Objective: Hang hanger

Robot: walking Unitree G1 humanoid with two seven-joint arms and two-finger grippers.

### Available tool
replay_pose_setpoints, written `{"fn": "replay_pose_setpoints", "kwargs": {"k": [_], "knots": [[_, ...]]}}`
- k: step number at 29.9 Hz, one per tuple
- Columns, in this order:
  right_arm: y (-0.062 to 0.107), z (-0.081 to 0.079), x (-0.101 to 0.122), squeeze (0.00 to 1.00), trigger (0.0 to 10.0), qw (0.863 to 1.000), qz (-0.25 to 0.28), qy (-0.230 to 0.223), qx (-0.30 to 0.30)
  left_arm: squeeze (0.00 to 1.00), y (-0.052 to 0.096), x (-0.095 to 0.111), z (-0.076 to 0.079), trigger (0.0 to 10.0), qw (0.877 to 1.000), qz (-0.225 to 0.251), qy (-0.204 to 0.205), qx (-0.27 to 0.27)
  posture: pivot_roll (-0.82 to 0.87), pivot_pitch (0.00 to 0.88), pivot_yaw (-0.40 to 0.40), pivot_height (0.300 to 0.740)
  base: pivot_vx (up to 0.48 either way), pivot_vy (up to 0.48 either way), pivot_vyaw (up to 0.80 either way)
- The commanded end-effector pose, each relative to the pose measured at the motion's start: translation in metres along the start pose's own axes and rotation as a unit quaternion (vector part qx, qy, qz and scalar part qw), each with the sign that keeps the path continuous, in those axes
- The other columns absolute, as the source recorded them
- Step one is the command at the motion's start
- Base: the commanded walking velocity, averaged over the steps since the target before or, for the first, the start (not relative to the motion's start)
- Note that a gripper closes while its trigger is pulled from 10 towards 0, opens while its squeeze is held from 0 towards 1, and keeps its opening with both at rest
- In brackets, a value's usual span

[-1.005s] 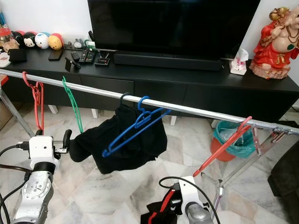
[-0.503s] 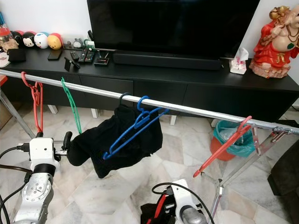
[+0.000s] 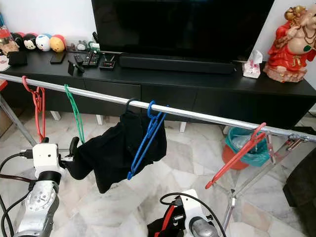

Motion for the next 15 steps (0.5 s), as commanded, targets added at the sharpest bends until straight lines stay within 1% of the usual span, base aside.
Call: {"fn": "replay_pose_setpoints", "kwargs": {"k": [1,15], "knots": [[-0.0011,0.0023,0.0076,0.00,10.0,1.000,0.012,-0.005,-0.004,0.00,-0.0034,0.0062,0.0039,10.0,1.000,0.006,0.005,-0.006,0.04,0.000,-0.049,0.740,0.000,0.000,0.00],[-0.0016,0.0020,0.0098,0.00,10.0,1.000,0.014,-0.006,-0.005,0.00,-0.0055,0.0088,0.0045,10.0,1.000,0.010,0.009,-0.006,0.04,0.000,-0.048,0.740,0.000,0.264,0.00]]}}
Point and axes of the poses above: a point about 5 cm out from each wrist's last joint towards the gripper, its own y axis pointing back from the gripper into the wrist, its own x axis along the axis of the wrist's last joint, z = x × y, the point moved 5 cm from there along -y, pointing out of the wrist towards the gripper, and after that the axes turned 2 degrees about y, right-handed, at the moved point
